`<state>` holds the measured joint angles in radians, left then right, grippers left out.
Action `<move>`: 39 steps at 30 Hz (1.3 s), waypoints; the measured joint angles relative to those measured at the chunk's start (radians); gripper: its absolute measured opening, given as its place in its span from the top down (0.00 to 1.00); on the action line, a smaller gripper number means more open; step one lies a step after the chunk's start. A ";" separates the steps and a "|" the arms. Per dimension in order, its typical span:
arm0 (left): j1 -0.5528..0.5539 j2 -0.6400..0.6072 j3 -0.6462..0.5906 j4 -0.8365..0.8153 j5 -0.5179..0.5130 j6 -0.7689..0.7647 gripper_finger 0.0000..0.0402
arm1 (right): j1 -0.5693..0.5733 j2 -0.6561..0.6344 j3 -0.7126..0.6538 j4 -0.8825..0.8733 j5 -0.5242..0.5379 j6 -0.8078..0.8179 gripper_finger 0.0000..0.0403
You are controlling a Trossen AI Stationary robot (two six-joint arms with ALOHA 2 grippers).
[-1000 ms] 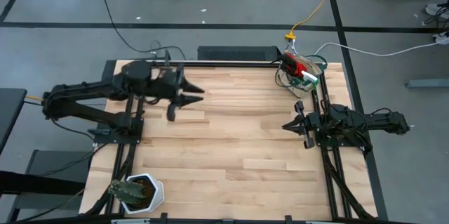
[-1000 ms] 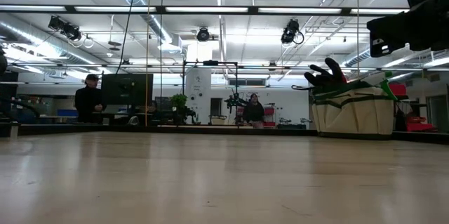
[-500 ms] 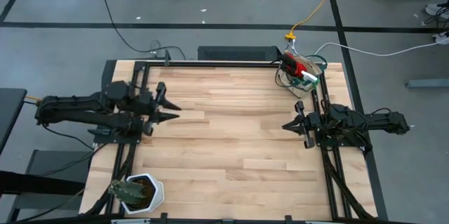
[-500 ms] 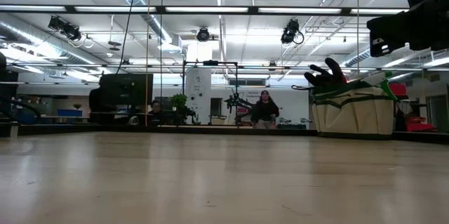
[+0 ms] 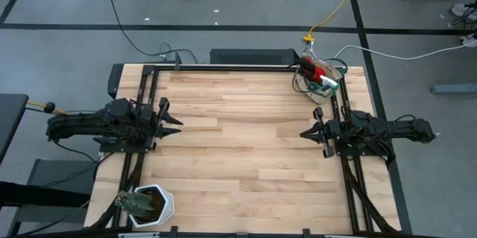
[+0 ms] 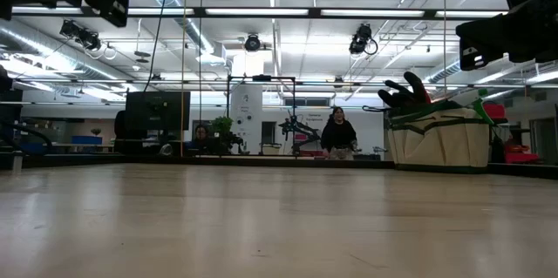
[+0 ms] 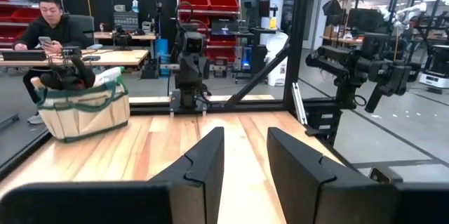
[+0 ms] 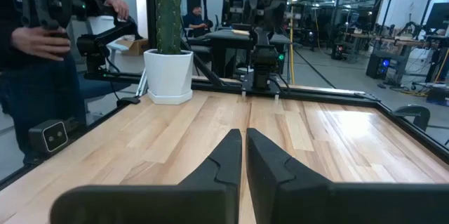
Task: Pick & Place Garden tools in Gardening bag
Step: Return to Home Position
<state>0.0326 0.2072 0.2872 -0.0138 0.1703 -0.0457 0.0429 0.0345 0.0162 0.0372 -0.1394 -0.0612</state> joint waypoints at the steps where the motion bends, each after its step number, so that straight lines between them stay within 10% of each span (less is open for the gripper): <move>1: -0.001 -0.020 -0.022 0.002 0.000 -0.002 0.71 | 0.000 0.000 0.000 0.000 0.000 0.000 0.95; 20: -0.004 -0.206 -0.277 0.184 -0.106 -0.048 0.71 | 0.000 0.000 0.000 -0.001 0.000 0.000 0.95; 39: -0.037 -0.206 -0.277 0.037 -0.152 0.000 0.71 | 0.000 0.000 0.000 -0.001 0.000 0.000 0.95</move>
<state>-0.0044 0.0010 0.0097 0.0228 0.0185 -0.0454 0.0429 0.0345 0.0162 0.0362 -0.1392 -0.0612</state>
